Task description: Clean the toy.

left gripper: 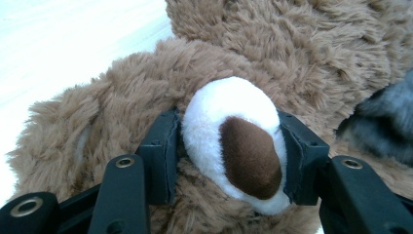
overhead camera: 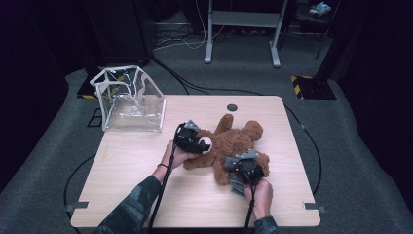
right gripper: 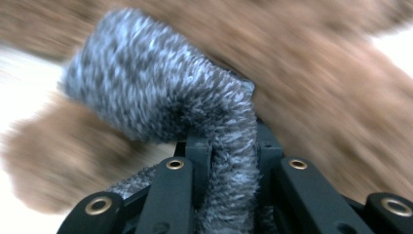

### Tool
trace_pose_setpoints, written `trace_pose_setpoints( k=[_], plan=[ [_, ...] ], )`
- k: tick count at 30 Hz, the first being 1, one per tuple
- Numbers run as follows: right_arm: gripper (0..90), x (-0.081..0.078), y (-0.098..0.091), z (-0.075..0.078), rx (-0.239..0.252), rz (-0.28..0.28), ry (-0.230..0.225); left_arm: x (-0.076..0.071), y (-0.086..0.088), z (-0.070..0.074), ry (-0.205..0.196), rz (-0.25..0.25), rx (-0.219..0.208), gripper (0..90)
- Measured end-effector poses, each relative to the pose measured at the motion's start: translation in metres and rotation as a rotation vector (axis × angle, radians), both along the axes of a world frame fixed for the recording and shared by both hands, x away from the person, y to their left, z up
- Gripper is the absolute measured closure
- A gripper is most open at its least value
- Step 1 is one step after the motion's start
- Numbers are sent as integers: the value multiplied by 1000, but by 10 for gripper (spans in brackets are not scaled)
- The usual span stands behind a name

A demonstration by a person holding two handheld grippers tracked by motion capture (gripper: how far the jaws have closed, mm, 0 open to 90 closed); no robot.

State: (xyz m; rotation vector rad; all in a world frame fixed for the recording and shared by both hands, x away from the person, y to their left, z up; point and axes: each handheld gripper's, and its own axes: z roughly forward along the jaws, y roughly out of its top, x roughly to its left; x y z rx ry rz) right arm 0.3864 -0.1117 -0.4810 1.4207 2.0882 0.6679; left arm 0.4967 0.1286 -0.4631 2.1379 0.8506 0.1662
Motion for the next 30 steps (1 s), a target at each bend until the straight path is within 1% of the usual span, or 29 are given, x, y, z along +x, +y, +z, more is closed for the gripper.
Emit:
trace_pose_setpoints(
  k=[2, 3, 4, 6, 8, 9, 11, 12, 14, 15, 16, 17, 18, 19, 21, 23, 24, 25, 27, 28, 29, 30],
  plan=[
    [756, -3, -22, -3, 35, -60, 4, 0, 0, 0, -2, -2, 3, 480],
    [756, -5, -29, -5, 47, -89, 4, 0, 0, 0, -1, -3, 3, 480],
    [756, -8, -36, -5, 50, -97, 0, 0, 0, 0, 0, -2, 2, 480],
    [753, -11, -36, -4, 69, -89, 2, 0, 0, 0, -2, -1, 4, 479],
    [750, -14, -25, -1, 73, -37, -8, 0, -1, 0, -3, 1, 7, 479],
    [749, -15, -17, 1, 72, -3, -3, 0, -1, 0, -3, 1, 7, 480],
    [746, -13, 1, 4, 77, 63, -9, 0, -1, 0, -2, 0, 8, 479],
    [746, -10, 10, 5, 83, 84, -6, 0, -1, 0, -3, -1, 8, 480],
    [745, -3, 27, 5, 78, 117, 2, 0, 0, 0, -3, -2, 5, 479],
    [744, 1, 32, 5, 66, 130, -2, 0, 0, 0, -4, -1, 4, 480],
    [745, 3, 36, 6, 58, 127, -3, 0, 1, 0, -1, -2, 0, 479],
    [746, 5, 36, 6, 48, 126, -3, 0, 1, 0, 1, 0, -5, 480],
    [748, 6, 33, 6, 61, 111, -1, 0, 1, 0, 2, -2, -4, 480],
    [749, 6, 28, 6, 61, 102, 0, 0, 1, 0, 4, -2, -6, 479],
    [750, 3, 13, 5, 72, 61, 4, 0, 0, 0, 3, -3, -5, 479],
    [751, -2, -6, 5, 72, 10, 2, 0, 1, 0, 2, -5, -3, 479],
    [752, -5, -17, 6, 80, -24, 9, 0, 0, 0, 2, -3, -7, 479],
    [752, -8, -28, 6, 87, -61, 7, 0, 0, -1, 2, -2, -9, 479],
    [752, -11, -50, 5, 90, -116, 1, 0, 0, 0, -3, -8, -2, 479],
    [752, -12, -57, 4, 87, -145, 2, 0, 0, 0, -3, -7, -2, 479],
    [752, -13, -62, 3, 85, -157, 1, 0, 0, 0, -1, -5, 0, 479],
    [752, -14, -63, 3, 97, -165, 8, 0, 0, 0, -2, -5, 1, 479]
  ],
)
